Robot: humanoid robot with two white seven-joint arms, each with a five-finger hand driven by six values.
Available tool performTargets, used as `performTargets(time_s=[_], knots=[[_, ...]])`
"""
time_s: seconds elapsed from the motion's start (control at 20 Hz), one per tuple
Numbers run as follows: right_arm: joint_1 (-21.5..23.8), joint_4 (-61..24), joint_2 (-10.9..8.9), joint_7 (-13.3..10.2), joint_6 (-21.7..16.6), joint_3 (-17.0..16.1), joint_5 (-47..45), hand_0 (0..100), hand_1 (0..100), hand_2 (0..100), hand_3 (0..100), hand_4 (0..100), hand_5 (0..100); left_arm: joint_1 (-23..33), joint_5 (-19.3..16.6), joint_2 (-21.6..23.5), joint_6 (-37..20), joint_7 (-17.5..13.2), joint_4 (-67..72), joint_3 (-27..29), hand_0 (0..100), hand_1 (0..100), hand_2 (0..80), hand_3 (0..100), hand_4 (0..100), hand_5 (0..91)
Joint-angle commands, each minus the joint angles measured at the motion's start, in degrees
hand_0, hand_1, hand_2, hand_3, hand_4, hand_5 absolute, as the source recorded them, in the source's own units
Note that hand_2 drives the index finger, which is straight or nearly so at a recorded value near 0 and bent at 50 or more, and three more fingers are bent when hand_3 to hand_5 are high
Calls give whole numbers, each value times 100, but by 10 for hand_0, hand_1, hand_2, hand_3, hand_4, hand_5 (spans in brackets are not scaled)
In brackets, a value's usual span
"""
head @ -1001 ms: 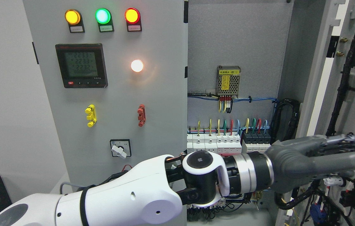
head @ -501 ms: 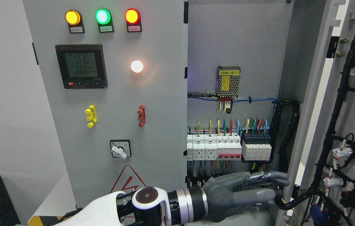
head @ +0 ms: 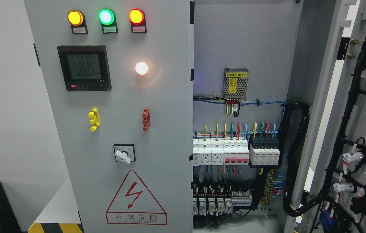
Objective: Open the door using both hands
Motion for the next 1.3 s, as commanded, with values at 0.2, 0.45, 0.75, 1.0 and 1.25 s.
performTargets(time_s=[0.2,0.45,0.75,1.0,1.25], knots=[[0,-1,0,3,-5,-5,0,60,139,0,0,0,0,2473,-807,115,-731,-25,2934,808,120,556,0,0,0,0],[0,-1,0,3,3,4,0,60,139,0,0,0,0,2948,-790,-798,-970,-26,5411,1781,120,556,0,0,0,0],[0,-1,0,3,-5,-4,0,60,140,0,0,0,0,2922,-816,-1644,-917,-26,7998,2486,120,556,0,0,0,0],[0,-1,0,3,-5,4,0,60,140,0,0,0,0,2949,-2271,-2391,-961,-17,9554,4451,120,556,0,0,0,0],[0,-9,0,3,-5,4,0,60,140,0,0,0,0,3072,-3732,-2794,-943,-17,10065,6228,120,556,0,0,0,0]])
